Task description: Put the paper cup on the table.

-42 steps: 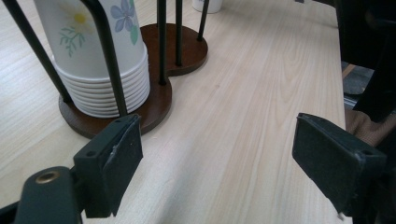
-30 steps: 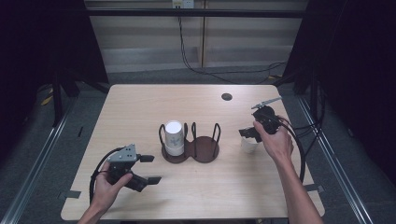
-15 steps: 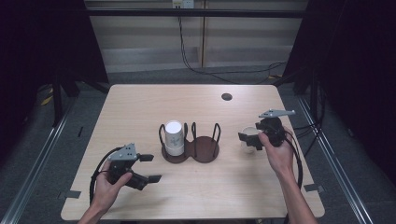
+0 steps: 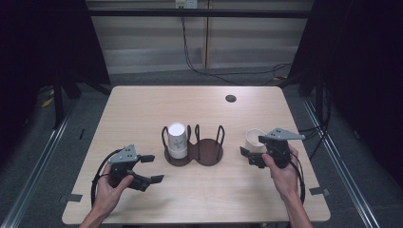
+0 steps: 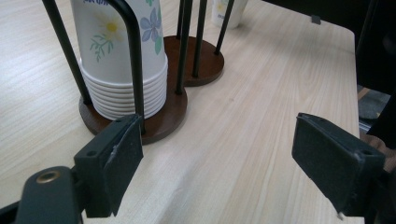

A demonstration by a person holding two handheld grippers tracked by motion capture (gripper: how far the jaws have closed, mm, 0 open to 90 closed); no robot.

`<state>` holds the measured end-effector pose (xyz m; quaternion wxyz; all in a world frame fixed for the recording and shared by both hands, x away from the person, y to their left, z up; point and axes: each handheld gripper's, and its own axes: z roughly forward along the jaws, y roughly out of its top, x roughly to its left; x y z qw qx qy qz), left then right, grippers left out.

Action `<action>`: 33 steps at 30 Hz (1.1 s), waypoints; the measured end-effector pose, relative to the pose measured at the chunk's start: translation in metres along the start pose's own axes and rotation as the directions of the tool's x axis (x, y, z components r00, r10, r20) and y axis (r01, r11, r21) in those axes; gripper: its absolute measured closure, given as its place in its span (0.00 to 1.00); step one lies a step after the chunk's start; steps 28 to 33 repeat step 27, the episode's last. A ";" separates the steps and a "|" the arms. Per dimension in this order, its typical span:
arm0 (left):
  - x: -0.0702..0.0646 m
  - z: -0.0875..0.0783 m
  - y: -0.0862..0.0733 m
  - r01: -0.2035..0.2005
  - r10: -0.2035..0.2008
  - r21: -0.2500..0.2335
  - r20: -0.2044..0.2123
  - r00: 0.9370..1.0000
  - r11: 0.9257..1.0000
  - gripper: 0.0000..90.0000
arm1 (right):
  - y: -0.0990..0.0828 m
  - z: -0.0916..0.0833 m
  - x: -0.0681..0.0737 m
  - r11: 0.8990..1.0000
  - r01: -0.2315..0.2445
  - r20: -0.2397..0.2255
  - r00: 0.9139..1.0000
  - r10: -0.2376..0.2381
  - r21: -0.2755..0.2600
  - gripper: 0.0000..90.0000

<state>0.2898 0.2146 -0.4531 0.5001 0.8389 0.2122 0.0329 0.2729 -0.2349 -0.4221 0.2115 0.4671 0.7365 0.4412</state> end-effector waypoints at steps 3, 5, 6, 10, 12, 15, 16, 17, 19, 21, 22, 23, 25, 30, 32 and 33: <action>-0.001 0.001 -0.001 -0.003 0.003 0.001 -0.002 1.000 1.000 0.18 | -0.008 -0.002 0.003 1.000 -0.001 -0.004 1.000 0.001 0.000 0.17; -0.001 0.001 0.000 -0.006 0.006 -0.006 0.002 1.000 1.000 0.18 | -0.012 -0.003 0.006 1.000 -0.014 -0.020 1.000 0.014 -0.011 0.17; -0.002 0.001 0.000 -0.003 0.003 -0.010 0.003 1.000 1.000 0.18 | -0.014 -0.004 0.009 1.000 -0.015 -0.023 1.000 0.015 -0.016 0.17; -0.002 0.002 0.000 -0.003 0.003 -0.016 0.001 1.000 1.000 0.18 | -0.018 -0.007 0.018 0.999 -0.004 -0.048 0.999 0.003 -0.038 0.17; -0.003 0.003 0.000 0.000 0.000 -0.013 0.009 1.000 1.000 0.18 | -0.021 -0.011 0.023 0.998 -0.013 -0.062 0.998 0.009 -0.064 0.17; -0.003 0.003 -0.001 0.006 -0.006 -0.017 0.008 1.000 1.000 0.18 | -0.029 -0.011 0.031 0.999 0.000 -0.078 0.997 -0.004 -0.047 0.17; -0.003 0.003 -0.001 0.004 -0.004 -0.017 0.006 1.000 1.000 0.18 | -0.031 -0.010 0.034 0.999 0.001 -0.098 0.995 -0.005 -0.039 0.18; -0.003 0.003 -0.001 0.005 -0.005 -0.019 0.006 1.000 1.000 0.18 | -0.034 -0.009 0.037 0.999 0.008 -0.095 0.995 -0.012 -0.039 0.18; -0.003 0.003 -0.002 0.002 -0.002 -0.019 -0.003 1.000 1.000 0.18 | -0.040 -0.009 0.041 0.998 0.007 -0.097 0.995 -0.012 -0.058 0.18; -0.004 0.004 -0.002 0.002 -0.002 -0.019 0.003 1.000 1.000 0.18 | -0.044 -0.009 0.042 0.997 -0.014 -0.105 0.994 0.006 -0.075 0.18; -0.004 0.004 -0.002 0.002 -0.001 -0.017 0.003 1.000 1.000 0.18 | -0.045 -0.008 0.043 0.997 -0.015 -0.112 0.994 0.007 -0.074 0.18; -0.004 0.005 -0.003 0.000 0.000 -0.015 0.002 1.000 1.000 0.18 | -0.046 -0.008 0.044 0.997 -0.005 -0.104 0.995 -0.003 -0.075 0.18; -0.003 0.006 -0.002 0.003 -0.003 -0.017 0.007 1.000 1.000 0.18 | -0.046 -0.007 0.043 0.997 -0.011 -0.106 0.994 0.003 -0.072 0.18; -0.003 0.007 0.001 0.005 -0.005 -0.024 -0.001 1.000 1.000 0.18 | -0.047 -0.006 0.043 0.998 -0.009 -0.098 0.995 0.002 -0.066 0.18; -0.003 0.007 0.001 0.005 -0.005 -0.024 -0.001 1.000 1.000 0.18 | -0.047 -0.006 0.043 0.998 -0.009 -0.098 0.995 0.002 -0.066 0.18; -0.003 0.007 0.001 0.005 -0.005 -0.024 -0.001 1.000 1.000 0.18 | -0.047 -0.006 0.043 0.998 -0.009 -0.098 0.995 0.002 -0.066 0.18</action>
